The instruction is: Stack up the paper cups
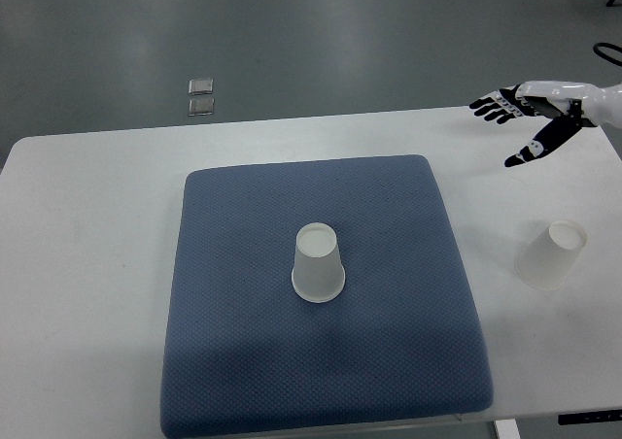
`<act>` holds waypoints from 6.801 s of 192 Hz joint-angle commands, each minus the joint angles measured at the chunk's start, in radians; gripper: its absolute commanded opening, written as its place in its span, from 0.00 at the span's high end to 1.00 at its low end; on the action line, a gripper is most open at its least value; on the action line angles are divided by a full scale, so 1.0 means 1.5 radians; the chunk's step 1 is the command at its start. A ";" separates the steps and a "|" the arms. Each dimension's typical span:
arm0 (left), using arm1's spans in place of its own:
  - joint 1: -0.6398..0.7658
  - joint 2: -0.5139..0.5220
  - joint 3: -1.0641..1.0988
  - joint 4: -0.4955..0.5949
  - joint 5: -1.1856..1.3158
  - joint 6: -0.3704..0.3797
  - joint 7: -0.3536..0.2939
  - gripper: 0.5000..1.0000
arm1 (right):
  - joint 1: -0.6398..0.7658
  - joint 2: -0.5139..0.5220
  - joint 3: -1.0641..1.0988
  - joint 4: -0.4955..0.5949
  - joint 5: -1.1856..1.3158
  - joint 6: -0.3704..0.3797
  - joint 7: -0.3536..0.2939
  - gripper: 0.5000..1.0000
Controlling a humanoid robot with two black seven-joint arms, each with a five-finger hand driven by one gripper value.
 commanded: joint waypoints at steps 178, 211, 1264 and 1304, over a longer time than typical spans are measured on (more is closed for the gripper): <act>0.000 0.000 0.001 0.000 -0.001 0.000 0.000 0.00 | 0.022 -0.179 -0.305 0.240 -0.062 -0.239 0.000 0.16; 0.000 0.000 0.000 -0.001 -0.001 0.000 0.000 0.00 | 0.016 -0.174 -0.307 0.240 -0.065 -0.238 0.000 0.16; 0.000 0.000 0.001 -0.001 -0.001 0.000 0.000 0.00 | -0.151 0.291 0.253 -0.046 0.853 -0.053 -0.418 0.15; 0.000 0.000 0.001 -0.001 -0.001 0.000 0.000 0.00 | -0.148 0.270 0.254 -0.046 0.855 -0.050 -0.418 0.15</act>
